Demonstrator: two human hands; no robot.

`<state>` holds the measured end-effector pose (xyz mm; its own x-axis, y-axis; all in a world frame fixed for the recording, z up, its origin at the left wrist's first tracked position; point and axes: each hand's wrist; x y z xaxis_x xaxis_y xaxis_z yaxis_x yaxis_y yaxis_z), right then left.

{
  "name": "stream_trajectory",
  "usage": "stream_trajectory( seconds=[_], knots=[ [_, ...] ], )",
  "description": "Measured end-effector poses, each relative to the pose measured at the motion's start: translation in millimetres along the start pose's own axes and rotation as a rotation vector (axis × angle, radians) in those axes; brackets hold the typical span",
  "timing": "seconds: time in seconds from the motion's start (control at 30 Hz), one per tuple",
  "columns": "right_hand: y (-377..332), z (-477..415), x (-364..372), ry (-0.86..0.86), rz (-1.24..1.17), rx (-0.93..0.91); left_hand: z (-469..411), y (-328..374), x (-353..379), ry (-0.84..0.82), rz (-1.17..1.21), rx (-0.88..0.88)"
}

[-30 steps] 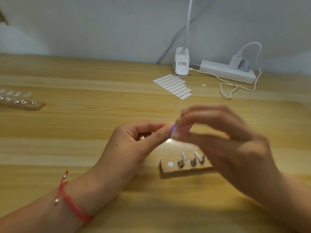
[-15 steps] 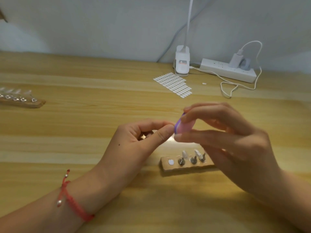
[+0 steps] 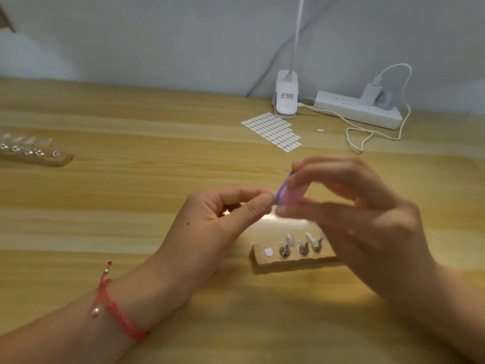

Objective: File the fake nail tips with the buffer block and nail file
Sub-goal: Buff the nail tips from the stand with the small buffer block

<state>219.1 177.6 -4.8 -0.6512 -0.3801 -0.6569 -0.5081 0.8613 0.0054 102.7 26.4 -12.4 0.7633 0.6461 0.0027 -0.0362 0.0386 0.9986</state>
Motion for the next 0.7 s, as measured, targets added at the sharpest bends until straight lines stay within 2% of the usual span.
stream_trajectory(
  seconds=[0.1, 0.23, 0.33, 0.47, 0.7],
  knots=[
    [-5.7, 0.0, 3.8, -0.039, -0.017, -0.074, 0.7, 2.2, 1.2, -0.04, 0.054, -0.005],
    [1.4, -0.6, -1.7, -0.002, -0.035, 0.004, 1.3, 3.0, 1.9, -0.011, 0.067, -0.005],
    [-3.5, 1.4, 4.0, -0.029, -0.019, -0.073, 2.2, 6.1, 4.1, -0.043, 0.095, 0.005],
    [7.1, 1.6, -3.0, 0.028, -0.028, 0.029, 3.4, 6.6, 4.1, -0.003, 0.08, -0.005],
    [6.4, 1.1, -12.5, 0.132, -0.061, 0.102, 4.1, 9.8, 5.0, 0.004, 0.124, -0.03]
  ],
)
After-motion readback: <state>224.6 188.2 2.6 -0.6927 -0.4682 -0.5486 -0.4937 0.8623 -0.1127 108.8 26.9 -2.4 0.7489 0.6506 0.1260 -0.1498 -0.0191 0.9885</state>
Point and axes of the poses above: each hand's wrist, its own z-axis away from the middle knuckle, its own x-axis out of the palm, y = z × x, and after that the axes turned 13 degrees about -x, right-handed
